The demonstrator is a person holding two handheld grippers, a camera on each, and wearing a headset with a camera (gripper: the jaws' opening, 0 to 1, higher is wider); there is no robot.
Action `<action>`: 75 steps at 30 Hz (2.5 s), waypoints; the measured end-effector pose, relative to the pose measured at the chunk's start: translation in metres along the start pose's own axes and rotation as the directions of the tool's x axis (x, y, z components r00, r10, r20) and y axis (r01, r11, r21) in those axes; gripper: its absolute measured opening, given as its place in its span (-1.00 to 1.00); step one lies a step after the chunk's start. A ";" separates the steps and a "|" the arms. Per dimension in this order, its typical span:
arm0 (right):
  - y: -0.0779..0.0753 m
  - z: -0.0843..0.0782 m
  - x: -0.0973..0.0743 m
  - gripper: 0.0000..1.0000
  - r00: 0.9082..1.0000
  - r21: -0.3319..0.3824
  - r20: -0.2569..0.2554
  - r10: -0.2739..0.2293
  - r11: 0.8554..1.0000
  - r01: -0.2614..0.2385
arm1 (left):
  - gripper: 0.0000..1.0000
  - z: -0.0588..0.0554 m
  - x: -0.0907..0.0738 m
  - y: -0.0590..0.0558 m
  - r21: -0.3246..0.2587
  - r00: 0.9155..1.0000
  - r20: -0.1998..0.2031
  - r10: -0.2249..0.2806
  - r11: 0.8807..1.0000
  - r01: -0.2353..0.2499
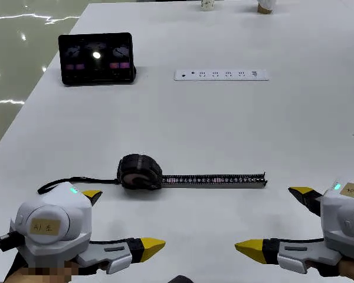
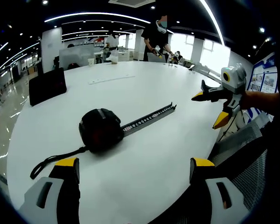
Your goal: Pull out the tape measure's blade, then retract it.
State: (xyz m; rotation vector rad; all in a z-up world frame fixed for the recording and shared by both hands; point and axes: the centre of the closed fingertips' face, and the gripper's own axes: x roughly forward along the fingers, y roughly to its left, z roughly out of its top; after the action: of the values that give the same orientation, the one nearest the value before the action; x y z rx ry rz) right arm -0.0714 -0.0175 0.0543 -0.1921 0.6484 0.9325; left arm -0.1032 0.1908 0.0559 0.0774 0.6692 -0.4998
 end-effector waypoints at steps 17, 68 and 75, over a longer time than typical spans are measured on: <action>0.005 0.010 -0.005 0.98 0.999 -0.001 0.039 -0.019 1.000 0.019 | 0.98 0.012 -0.007 0.002 -0.019 0.996 0.050 0.068 0.998 -0.067; 0.002 0.015 -0.003 0.98 0.995 -0.010 0.102 -0.024 1.000 0.025 | 0.98 0.024 0.003 -0.001 -0.078 0.979 0.110 0.171 0.984 -0.163; 0.000 0.013 -0.001 0.91 0.995 -0.052 0.101 0.010 0.999 -0.005 | 0.98 0.025 0.008 0.002 -0.088 0.975 0.113 0.193 0.979 -0.183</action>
State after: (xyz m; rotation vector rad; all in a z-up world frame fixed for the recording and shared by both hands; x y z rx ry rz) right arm -0.0661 -0.0127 0.0648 -0.1877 0.5319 0.9605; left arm -0.0828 0.1833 0.0712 0.0371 0.5550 -0.2932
